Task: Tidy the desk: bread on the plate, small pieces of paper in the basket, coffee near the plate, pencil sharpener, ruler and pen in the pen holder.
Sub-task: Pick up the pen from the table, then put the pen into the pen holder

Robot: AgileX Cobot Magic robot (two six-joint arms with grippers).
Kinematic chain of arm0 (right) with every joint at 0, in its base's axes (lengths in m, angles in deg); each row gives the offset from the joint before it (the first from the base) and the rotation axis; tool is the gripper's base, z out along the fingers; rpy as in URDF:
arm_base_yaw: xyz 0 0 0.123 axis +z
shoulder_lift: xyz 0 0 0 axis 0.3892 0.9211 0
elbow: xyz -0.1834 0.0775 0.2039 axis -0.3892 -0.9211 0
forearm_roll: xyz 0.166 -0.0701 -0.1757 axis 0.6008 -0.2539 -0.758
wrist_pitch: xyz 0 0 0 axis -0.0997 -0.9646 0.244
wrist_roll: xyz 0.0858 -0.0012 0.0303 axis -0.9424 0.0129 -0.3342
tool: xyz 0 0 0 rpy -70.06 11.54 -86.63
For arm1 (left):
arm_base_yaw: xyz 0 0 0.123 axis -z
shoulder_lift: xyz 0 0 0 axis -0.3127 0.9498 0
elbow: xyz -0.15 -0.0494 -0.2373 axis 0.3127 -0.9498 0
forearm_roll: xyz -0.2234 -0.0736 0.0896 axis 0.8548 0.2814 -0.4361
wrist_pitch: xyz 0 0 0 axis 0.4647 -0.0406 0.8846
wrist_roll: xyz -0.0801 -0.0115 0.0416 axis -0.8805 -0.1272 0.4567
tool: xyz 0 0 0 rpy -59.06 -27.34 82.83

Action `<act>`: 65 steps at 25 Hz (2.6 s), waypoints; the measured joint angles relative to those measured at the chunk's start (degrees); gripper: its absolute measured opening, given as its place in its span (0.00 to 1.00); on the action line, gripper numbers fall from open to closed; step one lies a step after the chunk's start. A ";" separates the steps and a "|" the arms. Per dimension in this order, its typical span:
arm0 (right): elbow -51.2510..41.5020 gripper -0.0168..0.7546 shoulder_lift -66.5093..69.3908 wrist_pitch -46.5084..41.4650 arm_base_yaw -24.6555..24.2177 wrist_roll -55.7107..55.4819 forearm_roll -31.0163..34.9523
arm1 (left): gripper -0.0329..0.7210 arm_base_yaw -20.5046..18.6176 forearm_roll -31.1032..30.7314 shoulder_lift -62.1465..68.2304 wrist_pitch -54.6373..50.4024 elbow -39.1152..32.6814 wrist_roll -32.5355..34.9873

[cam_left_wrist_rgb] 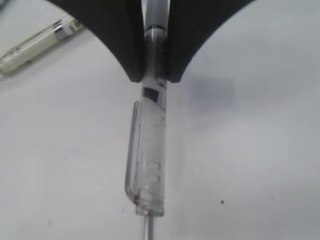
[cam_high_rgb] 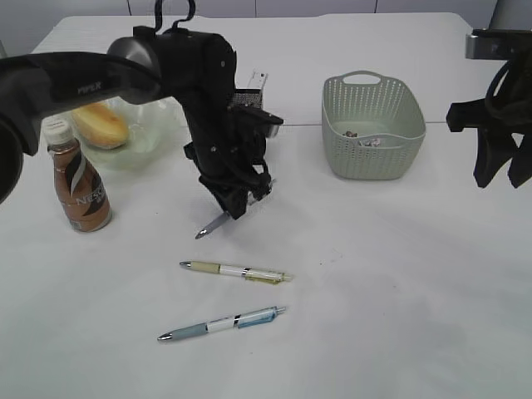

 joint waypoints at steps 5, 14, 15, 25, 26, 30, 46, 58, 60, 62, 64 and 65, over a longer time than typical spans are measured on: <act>0.00 0.39 0.00 0.00 0.00 0.00 0.00 | 0.13 0.00 3.16 -2.84 -0.22 0.96 -4.32; 0.00 0.39 0.00 0.00 0.00 0.00 0.00 | 0.13 0.00 5.77 -8.34 -0.93 0.74 -6.20; 0.00 0.39 0.00 0.00 0.00 0.00 0.00 | 0.13 0.00 5.86 -9.19 -0.93 0.12 -6.31; 0.00 0.39 0.00 0.00 0.00 0.00 0.00 | 0.13 0.00 6.57 -20.87 11.69 -19.58 -6.31; 0.00 0.39 0.00 0.00 0.00 0.00 0.00 | 0.13 0.00 6.62 -22.83 16.14 -22.93 -6.31; 0.00 0.39 0.00 0.00 0.00 0.00 0.00 | 0.13 0.00 6.06 -28.92 37.34 -36.47 -6.19; 0.00 0.39 0.00 0.11 0.00 0.00 0.00 | 0.13 -0.22 5.60 -28.60 102.02 -55.47 -6.19; 0.00 0.39 0.00 0.11 0.00 0.00 0.00 | 0.13 -2.26 5.60 -19.62 108.10 -44.49 -6.12; 0.00 0.39 0.00 0.11 0.00 0.00 0.00 | 0.13 -2.83 5.60 -17.93 108.10 -41.54 -6.12; 0.00 0.39 0.00 0.11 0.00 0.00 0.00 | 0.13 -3.29 5.60 -16.21 107.15 -38.66 -6.12; 0.00 0.39 0.00 0.11 0.00 0.00 0.00 | 0.13 -3.52 5.60 -14.62 106.44 -36.30 -6.12; 0.00 0.39 0.00 0.11 0.00 0.00 0.00 | 0.13 -3.57 5.60 -13.69 106.04 -35.05 -6.12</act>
